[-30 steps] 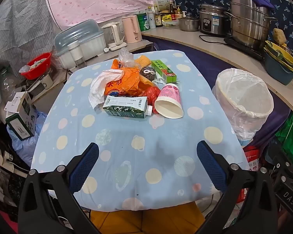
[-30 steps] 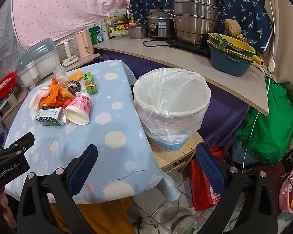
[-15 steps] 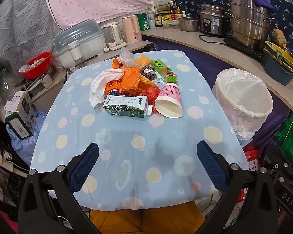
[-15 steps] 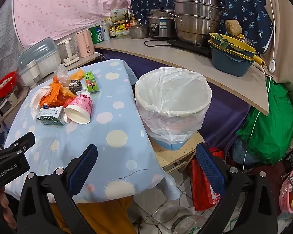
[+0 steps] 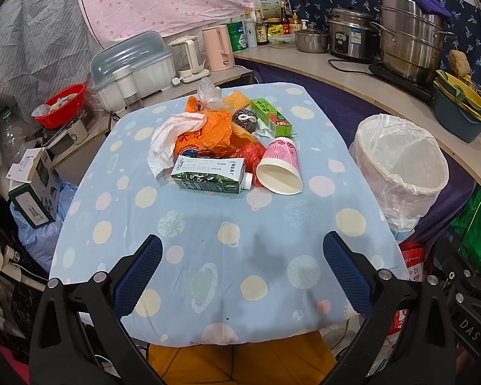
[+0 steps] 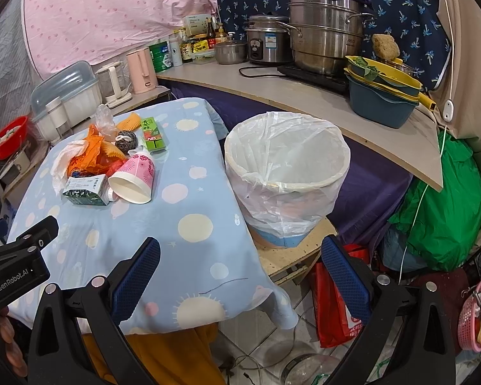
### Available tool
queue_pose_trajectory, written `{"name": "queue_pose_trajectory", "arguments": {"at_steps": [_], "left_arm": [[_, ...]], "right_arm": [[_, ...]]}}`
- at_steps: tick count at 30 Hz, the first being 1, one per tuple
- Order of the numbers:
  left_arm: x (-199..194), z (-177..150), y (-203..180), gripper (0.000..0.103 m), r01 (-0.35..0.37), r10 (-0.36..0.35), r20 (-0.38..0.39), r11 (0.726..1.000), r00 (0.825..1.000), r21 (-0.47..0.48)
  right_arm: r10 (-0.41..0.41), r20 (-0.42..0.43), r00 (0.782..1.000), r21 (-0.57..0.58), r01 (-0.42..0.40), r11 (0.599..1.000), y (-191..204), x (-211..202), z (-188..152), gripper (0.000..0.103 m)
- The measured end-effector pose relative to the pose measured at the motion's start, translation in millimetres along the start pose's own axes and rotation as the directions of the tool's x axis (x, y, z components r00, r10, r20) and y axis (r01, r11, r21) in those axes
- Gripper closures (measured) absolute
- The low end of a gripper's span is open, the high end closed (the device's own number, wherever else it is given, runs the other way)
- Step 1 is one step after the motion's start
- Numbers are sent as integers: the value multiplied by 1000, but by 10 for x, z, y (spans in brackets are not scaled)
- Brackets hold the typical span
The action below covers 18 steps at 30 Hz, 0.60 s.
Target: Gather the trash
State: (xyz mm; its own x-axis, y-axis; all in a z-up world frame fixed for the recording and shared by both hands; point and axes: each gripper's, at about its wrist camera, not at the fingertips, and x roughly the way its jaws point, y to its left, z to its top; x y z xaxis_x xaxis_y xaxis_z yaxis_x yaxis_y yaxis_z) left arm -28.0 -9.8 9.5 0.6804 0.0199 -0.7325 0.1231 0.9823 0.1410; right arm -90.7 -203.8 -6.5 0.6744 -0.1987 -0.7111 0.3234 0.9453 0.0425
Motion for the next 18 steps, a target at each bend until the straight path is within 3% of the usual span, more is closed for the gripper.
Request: {"name": "queue_pose_trajectory", "arguments": {"at_steps": [18], "left_arm": [[-3, -17, 16, 7, 2, -2, -2, 1000, 1000, -5]], "right_arm": [[-7, -16, 1000, -20, 7, 1000, 117, 48, 27, 7]]}}
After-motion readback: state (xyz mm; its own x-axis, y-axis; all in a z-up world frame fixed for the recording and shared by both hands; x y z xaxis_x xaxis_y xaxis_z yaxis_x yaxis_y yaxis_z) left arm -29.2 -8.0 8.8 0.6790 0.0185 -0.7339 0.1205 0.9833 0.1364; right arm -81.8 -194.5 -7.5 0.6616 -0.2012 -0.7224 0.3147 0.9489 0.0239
